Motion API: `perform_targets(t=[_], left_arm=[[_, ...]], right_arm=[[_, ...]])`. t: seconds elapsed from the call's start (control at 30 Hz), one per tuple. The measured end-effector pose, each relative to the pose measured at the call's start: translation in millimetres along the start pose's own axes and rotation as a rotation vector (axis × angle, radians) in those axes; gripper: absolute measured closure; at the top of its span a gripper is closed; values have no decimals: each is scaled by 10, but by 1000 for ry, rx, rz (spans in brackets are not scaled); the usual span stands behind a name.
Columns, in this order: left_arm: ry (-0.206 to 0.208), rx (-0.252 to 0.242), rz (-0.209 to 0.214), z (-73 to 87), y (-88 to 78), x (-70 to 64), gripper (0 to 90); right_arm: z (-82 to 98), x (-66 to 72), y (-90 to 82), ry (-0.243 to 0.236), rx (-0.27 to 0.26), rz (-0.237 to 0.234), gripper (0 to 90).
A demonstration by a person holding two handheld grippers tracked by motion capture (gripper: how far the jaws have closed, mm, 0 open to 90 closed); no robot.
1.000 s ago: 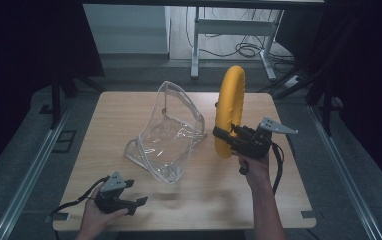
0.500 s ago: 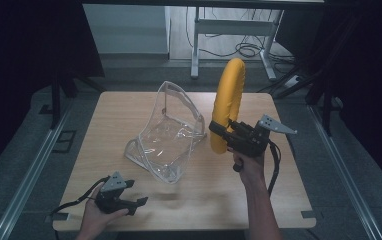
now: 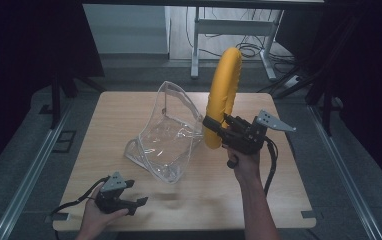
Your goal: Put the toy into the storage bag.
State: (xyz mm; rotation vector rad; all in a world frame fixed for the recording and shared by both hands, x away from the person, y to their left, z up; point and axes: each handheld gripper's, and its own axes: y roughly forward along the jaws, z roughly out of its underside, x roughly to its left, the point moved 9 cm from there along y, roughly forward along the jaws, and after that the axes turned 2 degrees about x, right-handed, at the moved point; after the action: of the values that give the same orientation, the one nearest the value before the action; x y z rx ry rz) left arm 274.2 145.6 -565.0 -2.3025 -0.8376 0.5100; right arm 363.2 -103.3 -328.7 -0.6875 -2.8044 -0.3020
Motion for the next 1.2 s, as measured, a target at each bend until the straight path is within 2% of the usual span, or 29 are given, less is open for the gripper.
perform_targets(t=[0.3, 0.47, 1.2], left_arm=[[-1, 2, 3, 1, 8, -3, 197], [0, 4, 4, 2, 11, -3, 197], [-1, 6, 7, 4, 3, -3, 197]], right_arm=[[-84, 78, 43, -4, -23, -10, 515], [-138, 149, 76, -2, -42, -30, 515], [-314, 536, 329, -48, -80, -127, 515]])
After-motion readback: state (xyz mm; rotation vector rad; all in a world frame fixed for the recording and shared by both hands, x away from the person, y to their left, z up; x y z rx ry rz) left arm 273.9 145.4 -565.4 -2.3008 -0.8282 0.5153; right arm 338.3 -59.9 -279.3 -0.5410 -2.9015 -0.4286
